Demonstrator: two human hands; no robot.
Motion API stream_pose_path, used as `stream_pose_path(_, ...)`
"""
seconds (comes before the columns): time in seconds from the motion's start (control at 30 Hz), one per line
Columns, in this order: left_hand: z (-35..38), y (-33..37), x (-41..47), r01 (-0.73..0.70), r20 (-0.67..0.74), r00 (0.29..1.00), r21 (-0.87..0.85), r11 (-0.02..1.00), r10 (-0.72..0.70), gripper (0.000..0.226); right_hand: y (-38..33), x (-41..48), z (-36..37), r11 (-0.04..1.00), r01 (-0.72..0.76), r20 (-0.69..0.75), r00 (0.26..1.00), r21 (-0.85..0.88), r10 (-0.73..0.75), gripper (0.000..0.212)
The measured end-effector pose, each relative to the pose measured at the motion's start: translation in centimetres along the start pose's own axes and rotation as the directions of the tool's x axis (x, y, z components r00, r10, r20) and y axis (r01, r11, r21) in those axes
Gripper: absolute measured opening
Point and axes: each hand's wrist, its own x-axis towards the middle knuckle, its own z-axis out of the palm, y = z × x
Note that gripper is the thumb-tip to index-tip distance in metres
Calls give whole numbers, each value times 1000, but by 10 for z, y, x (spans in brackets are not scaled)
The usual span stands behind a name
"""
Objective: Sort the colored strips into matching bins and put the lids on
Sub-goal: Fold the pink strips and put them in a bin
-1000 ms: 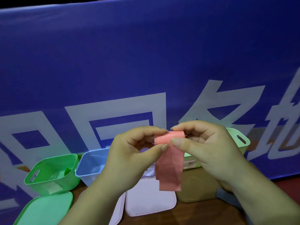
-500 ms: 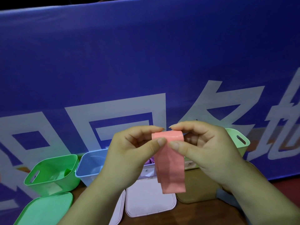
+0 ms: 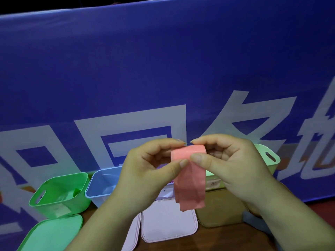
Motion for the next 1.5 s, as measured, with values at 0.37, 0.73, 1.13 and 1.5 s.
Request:
stream_pose_path(0.37, 3, 0, 1, 45, -61, 997, -41, 998, -48, 24, 5, 0, -1, 999, 23, 0, 1000, -41, -23, 31)
stream_pose_path(0.73, 4, -2, 3, 76, -45, 996, -53, 996, -79, 21, 9, 0, 1, 995, 56, -12, 998, -77, -57, 26)
stream_pose_path(1.13, -5, -10, 1, -84, 35, 996, 57, 995, 82, 31, 9, 2, 0, 1000, 22, -2, 1000, 9, -22, 27)
stream_pose_path(1.5, -1, -5, 0, 60, -50, 997, -75, 995, -64, 28, 7, -1, 0, 999, 34, 2, 999, -30, -34, 31)
